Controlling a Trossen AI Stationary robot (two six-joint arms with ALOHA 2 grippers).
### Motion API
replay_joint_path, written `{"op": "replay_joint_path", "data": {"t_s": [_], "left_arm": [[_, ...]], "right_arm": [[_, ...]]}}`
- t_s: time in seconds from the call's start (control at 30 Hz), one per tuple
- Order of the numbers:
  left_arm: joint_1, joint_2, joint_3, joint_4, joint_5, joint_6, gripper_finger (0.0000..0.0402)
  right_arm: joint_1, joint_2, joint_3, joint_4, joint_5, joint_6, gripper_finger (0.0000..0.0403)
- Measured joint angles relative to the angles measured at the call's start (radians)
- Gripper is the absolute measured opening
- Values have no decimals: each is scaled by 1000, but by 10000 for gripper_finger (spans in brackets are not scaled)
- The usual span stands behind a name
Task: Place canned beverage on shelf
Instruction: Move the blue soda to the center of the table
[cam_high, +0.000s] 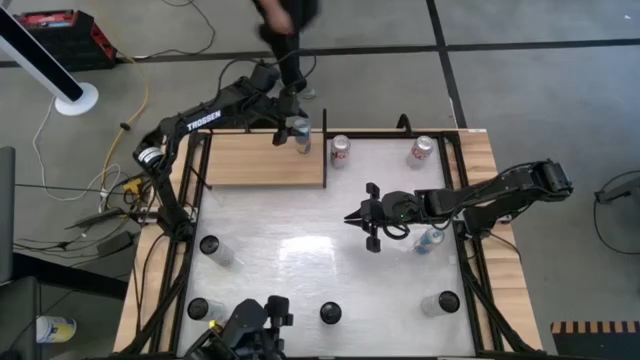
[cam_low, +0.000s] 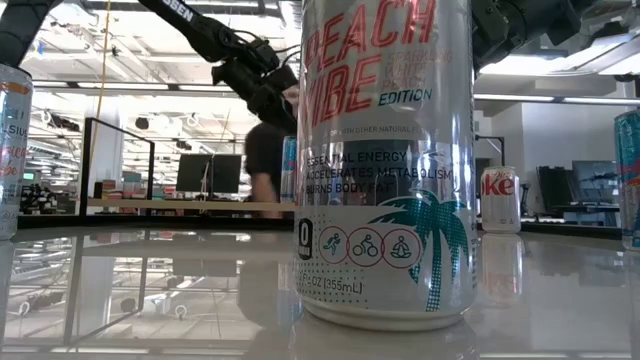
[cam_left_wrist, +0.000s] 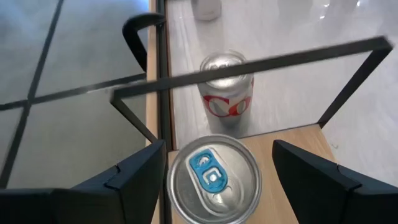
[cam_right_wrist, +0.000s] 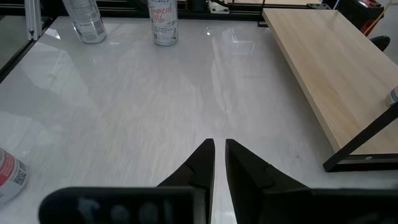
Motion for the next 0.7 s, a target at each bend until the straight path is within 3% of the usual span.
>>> {"op": "replay_joint_path", "data": {"t_s": [0.23, 0.43, 0.57, 0.7], "left_arm": [[-25, -81, 0, -7, 20, -56, 280], [-102, -139, 0, -137, 19, -76, 276], [-184, -202, 0, -234, -49, -124, 252], [-278, -290, -20, -301, -67, -159, 214]], "right_arm": [[-6, 0, 0, 0, 0, 0, 64], [1, 0, 11, -24, 0, 0, 64], [3, -18, 149, -322, 0, 59, 64], [5, -12, 349, -818, 0, 232, 64]]}}
